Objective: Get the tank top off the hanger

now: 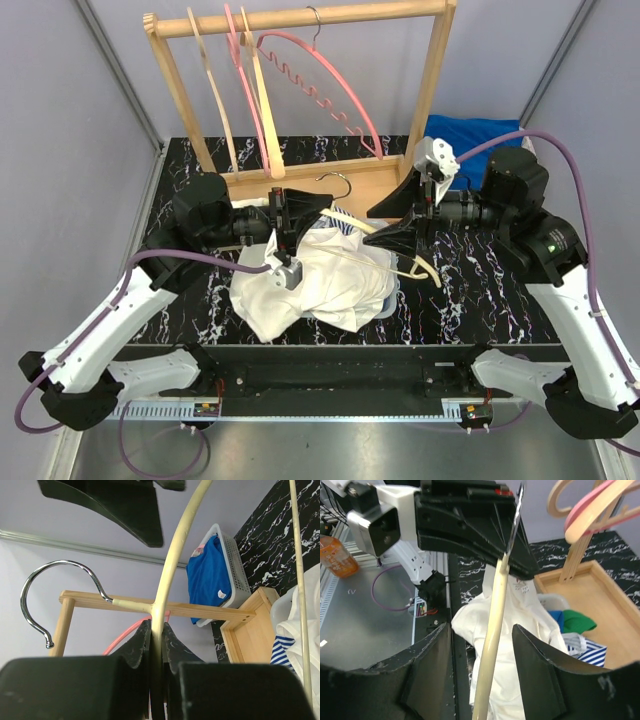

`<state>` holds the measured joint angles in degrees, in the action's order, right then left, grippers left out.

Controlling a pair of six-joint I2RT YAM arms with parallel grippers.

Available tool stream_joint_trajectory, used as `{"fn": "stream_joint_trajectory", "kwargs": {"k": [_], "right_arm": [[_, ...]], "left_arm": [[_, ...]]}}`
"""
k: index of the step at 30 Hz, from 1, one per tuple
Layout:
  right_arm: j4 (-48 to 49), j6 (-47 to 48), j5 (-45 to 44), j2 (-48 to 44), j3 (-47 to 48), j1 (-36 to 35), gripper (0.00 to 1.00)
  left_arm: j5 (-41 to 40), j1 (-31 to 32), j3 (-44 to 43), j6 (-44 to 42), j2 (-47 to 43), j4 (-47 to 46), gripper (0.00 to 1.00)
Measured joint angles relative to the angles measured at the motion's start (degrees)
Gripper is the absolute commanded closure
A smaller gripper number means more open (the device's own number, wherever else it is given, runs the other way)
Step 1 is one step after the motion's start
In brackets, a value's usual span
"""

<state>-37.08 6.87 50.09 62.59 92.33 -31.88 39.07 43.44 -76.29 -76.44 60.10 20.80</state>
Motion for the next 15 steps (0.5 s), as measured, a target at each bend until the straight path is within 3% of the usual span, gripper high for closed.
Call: {"fn": "stream_joint_trajectory", "kwargs": {"k": [15], "right_arm": [[-0.15, -1.4, -2.84, -0.98, -2.62, 0.0, 0.48]], "left_arm": [[-0.79, 1.7, -1.29, -0.02, 1.4, -1.18, 1.0]]}}
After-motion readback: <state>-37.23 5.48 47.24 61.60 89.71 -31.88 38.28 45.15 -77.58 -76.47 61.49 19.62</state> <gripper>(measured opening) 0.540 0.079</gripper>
